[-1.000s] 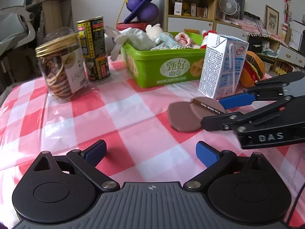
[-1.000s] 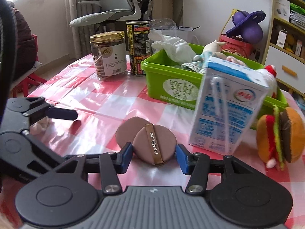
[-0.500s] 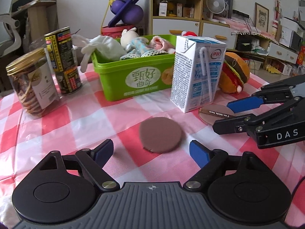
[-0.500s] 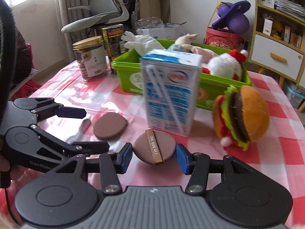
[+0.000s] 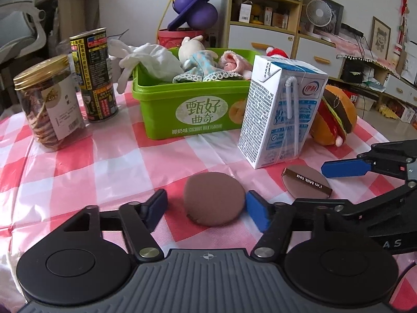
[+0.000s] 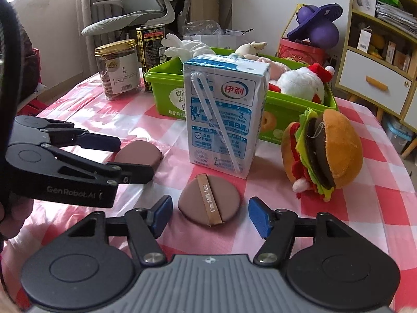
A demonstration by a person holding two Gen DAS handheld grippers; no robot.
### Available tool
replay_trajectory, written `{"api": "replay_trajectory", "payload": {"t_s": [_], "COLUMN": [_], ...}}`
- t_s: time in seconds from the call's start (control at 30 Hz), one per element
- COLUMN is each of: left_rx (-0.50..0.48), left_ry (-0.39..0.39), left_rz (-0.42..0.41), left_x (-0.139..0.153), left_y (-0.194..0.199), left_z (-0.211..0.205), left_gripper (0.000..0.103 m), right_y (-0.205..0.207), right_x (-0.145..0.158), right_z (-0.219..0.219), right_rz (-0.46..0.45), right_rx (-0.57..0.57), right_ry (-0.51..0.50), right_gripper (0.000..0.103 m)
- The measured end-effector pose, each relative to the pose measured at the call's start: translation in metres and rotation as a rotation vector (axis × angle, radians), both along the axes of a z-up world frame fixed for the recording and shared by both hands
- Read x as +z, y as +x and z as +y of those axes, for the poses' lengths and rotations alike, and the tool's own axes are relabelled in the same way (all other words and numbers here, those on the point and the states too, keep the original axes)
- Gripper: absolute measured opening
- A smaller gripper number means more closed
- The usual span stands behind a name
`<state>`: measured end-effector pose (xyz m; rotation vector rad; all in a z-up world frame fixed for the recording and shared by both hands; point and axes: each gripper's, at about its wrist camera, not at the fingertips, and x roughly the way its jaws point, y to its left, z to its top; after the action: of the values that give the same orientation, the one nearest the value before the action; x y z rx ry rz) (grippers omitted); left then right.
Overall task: Organize soft objects
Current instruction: 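Grasp the plain brown puff with the left tool while the right tool holds the strapped puff, then carry the plain puff with the left tool while the right tool carries the strapped puff over the bin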
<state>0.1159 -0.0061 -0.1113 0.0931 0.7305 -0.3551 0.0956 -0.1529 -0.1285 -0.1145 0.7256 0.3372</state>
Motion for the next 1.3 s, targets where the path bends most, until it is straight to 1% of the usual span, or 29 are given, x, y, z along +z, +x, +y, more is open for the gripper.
{"api": "replay_trajectory", "payload": {"t_s": [0.03, 0.07, 0.1, 0.17, 0.3, 0.47, 0.63, 1.07, 1.17, 1.3], "left_rx": [-0.005, -0.010, -0.011, -0.009, -0.002, 0.019, 0.047, 0.081, 0.091, 0.092], "left_ry": [-0.009, -0.013, -0.014, -0.021, -0.033, -0.049, -0.067, -0.125, -0.144, -0.144], "left_rz": [0.008, 0.013, 0.021, 0.034, 0.050, 0.060, 0.057, 0.004, -0.008, -0.048], "left_x": [0.001, 0.002, 0.003, 0.004, 0.007, 0.014, 0.023, 0.055, 0.063, 0.075], "left_y": [0.000, 0.001, 0.002, 0.002, 0.000, -0.002, -0.005, -0.014, -0.016, -0.016], "left_z": [0.000, 0.001, 0.001, 0.002, 0.004, 0.013, 0.023, 0.037, 0.037, 0.034], "left_gripper": [0.056, 0.052, 0.052, 0.051, 0.049, 0.046, 0.045, 0.044, 0.044, 0.044], "right_y": [0.000, 0.000, 0.000, 0.000, -0.002, -0.004, -0.008, -0.025, -0.026, -0.023], "right_x": [0.000, 0.000, 0.001, 0.003, 0.005, 0.013, 0.025, 0.063, 0.072, 0.083], "right_z": [0.001, 0.001, 0.003, 0.006, 0.007, 0.004, 0.001, -0.003, -0.008, -0.015], "right_rz": [-0.002, -0.005, -0.009, -0.009, -0.004, 0.005, -0.005, -0.070, -0.094, -0.117], "right_rx": [0.002, 0.006, 0.009, 0.005, 0.009, -0.002, 0.002, 0.001, -0.024, -0.063], "right_ry": [-0.001, -0.002, -0.005, -0.016, -0.021, 0.021, 0.041, 0.128, 0.161, 0.205], "right_gripper": [0.046, 0.039, 0.036, 0.035, 0.035, 0.034, 0.034, 0.034, 0.034, 0.034]}}
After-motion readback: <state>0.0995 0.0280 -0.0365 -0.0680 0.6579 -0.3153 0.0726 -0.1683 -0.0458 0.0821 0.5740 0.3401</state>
